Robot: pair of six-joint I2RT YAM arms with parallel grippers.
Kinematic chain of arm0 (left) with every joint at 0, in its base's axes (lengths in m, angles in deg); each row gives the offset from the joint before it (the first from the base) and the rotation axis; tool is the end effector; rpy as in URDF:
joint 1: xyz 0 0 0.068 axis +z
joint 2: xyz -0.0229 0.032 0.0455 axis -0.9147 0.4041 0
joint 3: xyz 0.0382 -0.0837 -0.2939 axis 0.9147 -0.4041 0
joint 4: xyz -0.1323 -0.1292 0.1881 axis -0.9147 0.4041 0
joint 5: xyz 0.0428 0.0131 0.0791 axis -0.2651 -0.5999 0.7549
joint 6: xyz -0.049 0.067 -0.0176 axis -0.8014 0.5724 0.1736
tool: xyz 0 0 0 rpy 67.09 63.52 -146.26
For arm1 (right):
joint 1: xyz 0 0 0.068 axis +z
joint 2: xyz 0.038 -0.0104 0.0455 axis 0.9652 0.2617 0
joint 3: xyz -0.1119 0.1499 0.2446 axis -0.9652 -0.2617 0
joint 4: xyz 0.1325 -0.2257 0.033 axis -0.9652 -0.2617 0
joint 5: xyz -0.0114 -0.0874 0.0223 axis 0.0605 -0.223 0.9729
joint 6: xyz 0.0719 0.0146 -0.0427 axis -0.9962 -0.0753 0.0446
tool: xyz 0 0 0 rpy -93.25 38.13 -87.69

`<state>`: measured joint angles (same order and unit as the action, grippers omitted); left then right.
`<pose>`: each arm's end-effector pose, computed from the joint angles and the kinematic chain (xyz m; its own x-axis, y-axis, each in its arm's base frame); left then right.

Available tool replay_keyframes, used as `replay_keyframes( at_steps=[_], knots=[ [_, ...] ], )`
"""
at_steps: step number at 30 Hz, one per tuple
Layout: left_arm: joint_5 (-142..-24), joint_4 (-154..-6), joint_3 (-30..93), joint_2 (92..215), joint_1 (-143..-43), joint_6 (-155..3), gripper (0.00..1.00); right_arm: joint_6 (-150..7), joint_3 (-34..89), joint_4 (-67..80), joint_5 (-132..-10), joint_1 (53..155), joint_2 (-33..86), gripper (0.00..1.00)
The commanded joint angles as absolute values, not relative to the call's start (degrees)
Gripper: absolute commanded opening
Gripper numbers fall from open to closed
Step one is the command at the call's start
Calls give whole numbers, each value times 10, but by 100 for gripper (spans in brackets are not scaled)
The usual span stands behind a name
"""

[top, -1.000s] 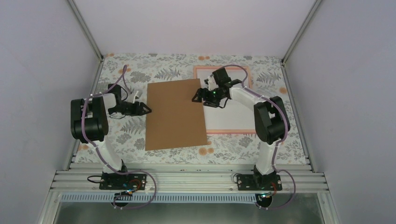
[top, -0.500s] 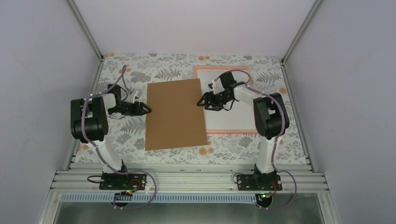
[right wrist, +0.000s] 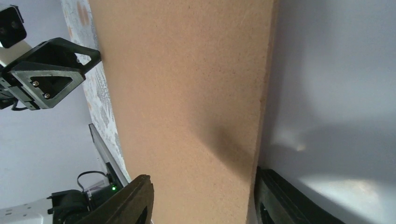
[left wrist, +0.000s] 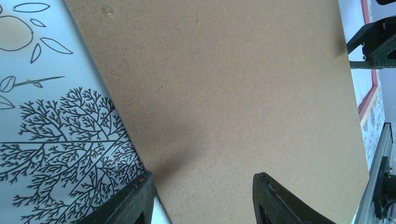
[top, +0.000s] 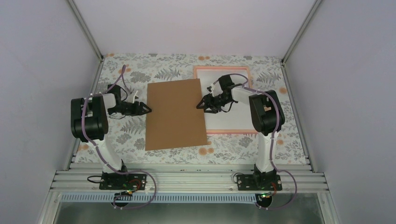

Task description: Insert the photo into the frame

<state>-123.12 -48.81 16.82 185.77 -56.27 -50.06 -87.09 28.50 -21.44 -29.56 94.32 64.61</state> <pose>0.3427 0.0031 0.1269 -0.9303 0.0066 -0.3668 0.2670 0.6981 -0.6644 0.3864 0.1969 0.1374 -0.9953 -0.0915 -0.0328 -0.0822 0.6117 0.7868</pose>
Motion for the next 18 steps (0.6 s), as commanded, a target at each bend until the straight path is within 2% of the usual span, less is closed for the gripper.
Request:
replay_keyframes(
  at_steps=[1, 8, 18],
  knots=[
    [-1205, -484, 163, 1886, -565, -494, 54, -896, 294, -186, -234, 948, 662, 51],
    [-1214, -483, 163, 1890, -569, -491, 54, -932, 297, -148, -178, 949, 674, 39],
    [-1248, -486, 167, 1864, -582, -485, 53, -961, 316, -111, -141, 973, 682, 36]
  ],
)
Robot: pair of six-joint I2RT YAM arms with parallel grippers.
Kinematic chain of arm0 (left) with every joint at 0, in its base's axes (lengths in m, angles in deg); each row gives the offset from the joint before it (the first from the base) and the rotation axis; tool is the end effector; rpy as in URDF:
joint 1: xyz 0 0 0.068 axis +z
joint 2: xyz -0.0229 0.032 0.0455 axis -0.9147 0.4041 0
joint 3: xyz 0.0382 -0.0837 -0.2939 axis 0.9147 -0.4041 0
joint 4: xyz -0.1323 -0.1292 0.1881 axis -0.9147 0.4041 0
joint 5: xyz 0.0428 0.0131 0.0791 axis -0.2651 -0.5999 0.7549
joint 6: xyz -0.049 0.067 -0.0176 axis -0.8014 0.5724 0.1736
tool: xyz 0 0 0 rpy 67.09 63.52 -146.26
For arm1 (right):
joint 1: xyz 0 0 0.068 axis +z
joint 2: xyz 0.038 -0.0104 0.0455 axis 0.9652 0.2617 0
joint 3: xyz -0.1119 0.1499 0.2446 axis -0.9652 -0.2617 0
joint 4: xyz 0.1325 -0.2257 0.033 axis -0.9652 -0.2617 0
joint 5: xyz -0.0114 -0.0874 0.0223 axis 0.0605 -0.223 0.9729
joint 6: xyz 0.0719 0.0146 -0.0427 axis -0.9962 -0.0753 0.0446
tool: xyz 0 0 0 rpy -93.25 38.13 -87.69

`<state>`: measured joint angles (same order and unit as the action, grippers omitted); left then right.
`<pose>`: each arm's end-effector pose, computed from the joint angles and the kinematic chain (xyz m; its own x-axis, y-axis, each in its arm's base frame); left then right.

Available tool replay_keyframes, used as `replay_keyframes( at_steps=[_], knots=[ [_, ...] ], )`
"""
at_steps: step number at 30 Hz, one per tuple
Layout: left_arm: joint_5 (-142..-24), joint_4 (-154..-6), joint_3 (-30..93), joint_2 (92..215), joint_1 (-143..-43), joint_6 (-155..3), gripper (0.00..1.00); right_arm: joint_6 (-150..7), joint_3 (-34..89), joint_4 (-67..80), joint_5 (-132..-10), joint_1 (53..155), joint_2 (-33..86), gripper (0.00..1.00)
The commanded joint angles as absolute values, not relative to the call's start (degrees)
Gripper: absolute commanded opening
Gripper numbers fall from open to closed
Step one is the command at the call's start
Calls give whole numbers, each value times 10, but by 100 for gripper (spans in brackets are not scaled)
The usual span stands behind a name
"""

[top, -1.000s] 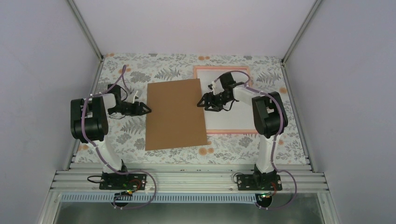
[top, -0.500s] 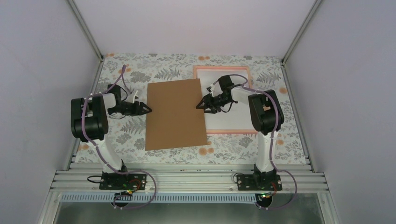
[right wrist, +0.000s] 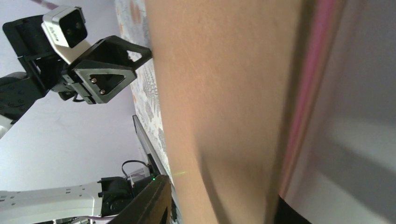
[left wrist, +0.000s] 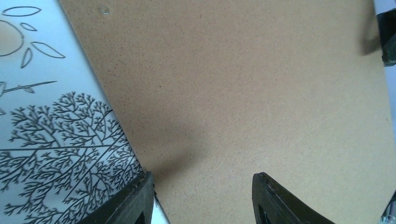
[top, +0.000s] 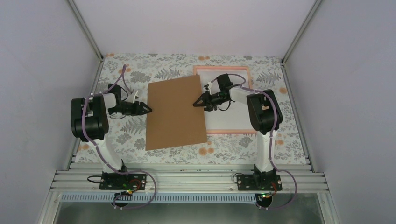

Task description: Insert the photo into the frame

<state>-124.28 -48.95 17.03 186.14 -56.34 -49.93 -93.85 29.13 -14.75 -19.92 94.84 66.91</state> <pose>0.3440 0.0020 0.1268 -0.9285 0.0056 -0.3713 0.2746 0.6835 -0.6763 0.3939 0.2116 0.1381 -0.9951 -0.0970 0.0204 -0.0278 0.4706 0.8819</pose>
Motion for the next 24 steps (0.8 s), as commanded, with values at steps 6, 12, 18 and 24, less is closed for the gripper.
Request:
replay_keyframes(
  at_steps=[6, 12, 18, 24],
  knots=[
    [-1240, -461, 183, 1839, -582, -471, 54, -942, 346, -125, -148, 974, 671, 9],
    [-1219, -412, 283, 1772, -545, -473, 67, -896, 387, -107, -189, 970, 586, 4],
    [-1193, -403, 425, 1707, -470, -540, 100, -861, 481, -67, -221, 970, 529, 4],
    [-1135, -373, 587, 1716, -445, -564, 100, -711, 552, -83, -300, 970, 470, 4]
  ],
)
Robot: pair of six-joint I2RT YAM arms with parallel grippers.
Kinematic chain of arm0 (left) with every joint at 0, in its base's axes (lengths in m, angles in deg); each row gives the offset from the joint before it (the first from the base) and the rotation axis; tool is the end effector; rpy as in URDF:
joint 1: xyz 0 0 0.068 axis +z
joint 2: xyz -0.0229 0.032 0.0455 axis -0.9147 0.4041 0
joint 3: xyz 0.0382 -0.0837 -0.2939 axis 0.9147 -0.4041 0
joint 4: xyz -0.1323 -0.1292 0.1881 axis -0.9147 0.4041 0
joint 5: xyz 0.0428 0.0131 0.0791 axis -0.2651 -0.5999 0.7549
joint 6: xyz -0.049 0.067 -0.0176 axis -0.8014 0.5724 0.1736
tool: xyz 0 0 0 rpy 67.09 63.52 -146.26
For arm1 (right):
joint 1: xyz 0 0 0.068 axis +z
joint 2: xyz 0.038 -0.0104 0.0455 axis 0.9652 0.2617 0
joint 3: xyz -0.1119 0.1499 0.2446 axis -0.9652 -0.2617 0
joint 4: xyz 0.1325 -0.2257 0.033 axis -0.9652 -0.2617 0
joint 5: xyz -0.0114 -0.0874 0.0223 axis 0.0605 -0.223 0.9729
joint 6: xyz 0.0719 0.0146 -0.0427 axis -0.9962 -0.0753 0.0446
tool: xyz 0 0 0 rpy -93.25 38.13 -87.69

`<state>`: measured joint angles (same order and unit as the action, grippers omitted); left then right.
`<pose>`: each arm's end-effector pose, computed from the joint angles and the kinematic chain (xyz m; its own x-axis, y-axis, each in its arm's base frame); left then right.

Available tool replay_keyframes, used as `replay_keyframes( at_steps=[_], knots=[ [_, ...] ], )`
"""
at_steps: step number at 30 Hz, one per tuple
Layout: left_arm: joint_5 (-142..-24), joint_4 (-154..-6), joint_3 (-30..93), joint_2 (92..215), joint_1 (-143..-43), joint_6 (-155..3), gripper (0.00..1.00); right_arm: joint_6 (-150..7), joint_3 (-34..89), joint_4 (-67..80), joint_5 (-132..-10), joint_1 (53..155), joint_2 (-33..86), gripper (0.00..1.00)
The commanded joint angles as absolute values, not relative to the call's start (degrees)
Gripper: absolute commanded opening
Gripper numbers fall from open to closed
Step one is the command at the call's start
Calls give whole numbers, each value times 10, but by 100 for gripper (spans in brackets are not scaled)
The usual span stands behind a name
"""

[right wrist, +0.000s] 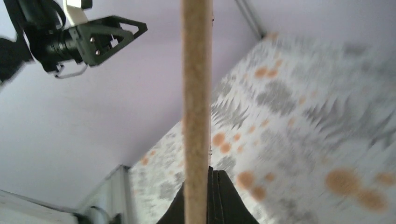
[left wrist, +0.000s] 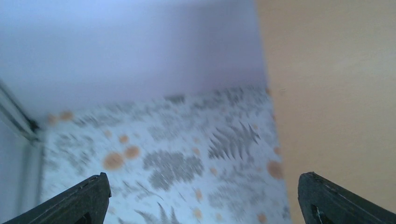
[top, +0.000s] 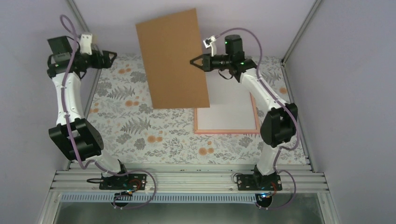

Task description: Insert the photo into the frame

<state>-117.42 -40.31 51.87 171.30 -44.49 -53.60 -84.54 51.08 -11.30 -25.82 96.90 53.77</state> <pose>0.3768 0.0953 0.3909 -0.5202 -0.0561 -0.8522 0.3306 0.9068 -0.2615 0.4167 0.2334 0.3649 -0.6975 -0.0652 -0.7136 -0.6896 0.3316 0.6437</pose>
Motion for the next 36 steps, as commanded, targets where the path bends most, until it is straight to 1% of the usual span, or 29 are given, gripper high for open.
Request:
replay_keyframes(
  at_steps=[1, 3, 5, 10, 14, 16, 18, 21, 23, 24, 28, 30, 31, 33, 35, 36],
  knots=[
    [-1129, -372, 606, 1722, -445, -564, 100, -666, 556, -89, -313, 970, 455, 4],
    [-1121, -372, 638, 1730, -440, -579, 100, -559, 555, -100, -357, 974, 423, 4],
    [-1140, -384, 655, 1737, -429, -608, 100, -450, 533, -94, -411, 981, 377, 3],
    [-1221, -388, 684, 1746, -412, -627, 100, -219, 375, 40, -543, 990, 240, 4],
    [-1324, -386, 694, 1760, -408, -626, 100, -26, 215, 143, -564, 991, 127, 4],
    [-1381, -395, 691, 1772, -410, -636, 100, 58, 167, 151, -558, 993, 85, 4],
    [-1390, -397, 685, 1774, -426, -635, 100, 123, 121, 159, -556, 995, 49, 4],
    [-1355, -362, 687, 1770, -469, -589, 100, 218, 33, 211, -580, 1010, 2, 3],
    [-1366, -375, 647, 1762, -490, -614, 100, 270, -22, 269, -628, 1023, -8, 3],
    [-1391, -404, 609, 1756, -493, -656, 100, 285, -39, 292, -645, 1029, -8, 3],
    [-1473, -639, 419, 1711, -503, -896, 100, 307, -62, 342, -691, 1053, 2, 3],
    [-1479, -707, 376, 1689, -521, -941, 100, 304, -63, 338, -684, 1057, -3, 3],
    [-1477, -694, 384, 1686, -528, -912, 100, 305, -66, 334, -676, 1057, -10, 3],
    [-1470, -576, 463, 1719, -536, -777, 99, 314, -77, 313, -649, 1056, -31, 3],
    [-1475, -385, 574, 1787, -535, -664, 96, 328, -100, 286, -611, 1056, -62, 3],
    [-1472, -276, 650, 1828, -536, -590, 95, 338, -112, 272, -588, 1056, -80, 3]
  ],
)
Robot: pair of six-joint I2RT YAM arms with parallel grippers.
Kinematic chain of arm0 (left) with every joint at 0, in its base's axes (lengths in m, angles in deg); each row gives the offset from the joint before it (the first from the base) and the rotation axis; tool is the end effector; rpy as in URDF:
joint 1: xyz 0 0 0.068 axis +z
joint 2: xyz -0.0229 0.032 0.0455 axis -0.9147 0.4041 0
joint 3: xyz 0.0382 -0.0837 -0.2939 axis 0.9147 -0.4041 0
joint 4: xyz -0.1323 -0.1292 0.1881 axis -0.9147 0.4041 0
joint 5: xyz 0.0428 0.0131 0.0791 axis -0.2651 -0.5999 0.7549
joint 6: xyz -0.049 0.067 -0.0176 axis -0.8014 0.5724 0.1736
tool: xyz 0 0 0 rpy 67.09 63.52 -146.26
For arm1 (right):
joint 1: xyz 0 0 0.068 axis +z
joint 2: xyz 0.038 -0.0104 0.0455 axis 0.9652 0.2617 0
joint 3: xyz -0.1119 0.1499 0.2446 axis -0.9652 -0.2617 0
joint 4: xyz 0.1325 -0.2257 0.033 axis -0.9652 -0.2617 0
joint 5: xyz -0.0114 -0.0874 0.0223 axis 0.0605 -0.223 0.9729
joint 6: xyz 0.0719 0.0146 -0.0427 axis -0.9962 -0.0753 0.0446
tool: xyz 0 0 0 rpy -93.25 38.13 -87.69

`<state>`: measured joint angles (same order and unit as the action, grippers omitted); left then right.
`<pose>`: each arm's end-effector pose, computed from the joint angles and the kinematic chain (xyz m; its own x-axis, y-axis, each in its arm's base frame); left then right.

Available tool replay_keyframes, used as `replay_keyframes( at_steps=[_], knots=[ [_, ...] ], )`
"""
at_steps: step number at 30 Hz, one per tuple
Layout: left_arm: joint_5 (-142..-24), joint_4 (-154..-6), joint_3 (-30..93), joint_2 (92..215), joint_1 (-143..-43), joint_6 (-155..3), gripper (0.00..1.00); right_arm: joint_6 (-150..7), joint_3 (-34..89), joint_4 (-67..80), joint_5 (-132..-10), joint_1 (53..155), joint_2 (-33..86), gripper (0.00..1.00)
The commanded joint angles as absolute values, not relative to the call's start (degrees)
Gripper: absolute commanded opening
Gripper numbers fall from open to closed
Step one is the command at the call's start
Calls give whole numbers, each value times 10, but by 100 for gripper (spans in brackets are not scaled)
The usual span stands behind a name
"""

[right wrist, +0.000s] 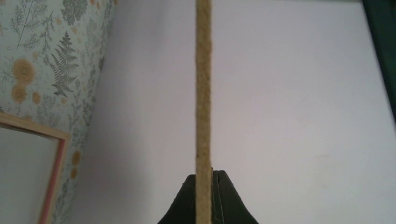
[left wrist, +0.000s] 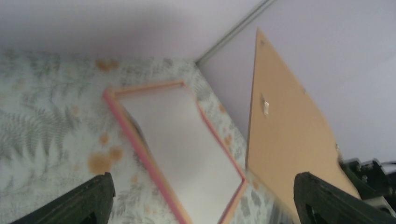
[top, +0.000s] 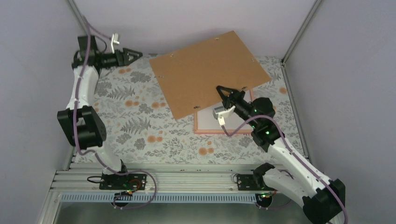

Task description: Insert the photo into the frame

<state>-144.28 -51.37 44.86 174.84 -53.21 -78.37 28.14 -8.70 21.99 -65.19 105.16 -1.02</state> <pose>0.3938 0.0189 0.3614 -0.7314 -0.2534 -0.6331 0.4855 0.4586 -0.7443 0.2007 0.1379 0.3564 0.6928 -0.7188 0.0577 0.0517 -0.0302 -0.9982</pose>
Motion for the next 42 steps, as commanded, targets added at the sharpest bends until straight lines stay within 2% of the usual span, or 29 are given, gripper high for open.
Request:
replay_keyframes(
  at_steps=[1, 3, 5, 14, 19, 29, 33, 42],
  knots=[
    [-1468, -173, 722, 1867, -537, -517, 94, 346, -130, 262, -566, 1057, -99, 3],
    [-1444, -36, 825, 1912, -536, -407, 94, 369, -163, 237, -513, 1057, -142, 4],
    [-1419, -1, 833, 1910, -536, -365, 94, 385, -189, 216, -465, 1059, -169, 3],
    [-1527, 0, 602, 1830, -588, -356, 95, 398, -198, 127, -395, 1062, -218, 3],
    [-1542, 0, 508, 1808, -628, -338, 92, 402, -211, 89, -373, 1062, -256, 3],
    [-1560, 0, 477, 1803, -708, -318, 84, 408, -212, 40, -361, 1062, -283, 3],
    [-1578, 0, 471, 1806, -716, -314, 78, 407, -216, 42, -351, 1062, -286, 3],
    [-1609, 0, 462, 1806, -756, -311, 53, 400, -217, 45, -358, 1063, -283, 3]
  ],
)
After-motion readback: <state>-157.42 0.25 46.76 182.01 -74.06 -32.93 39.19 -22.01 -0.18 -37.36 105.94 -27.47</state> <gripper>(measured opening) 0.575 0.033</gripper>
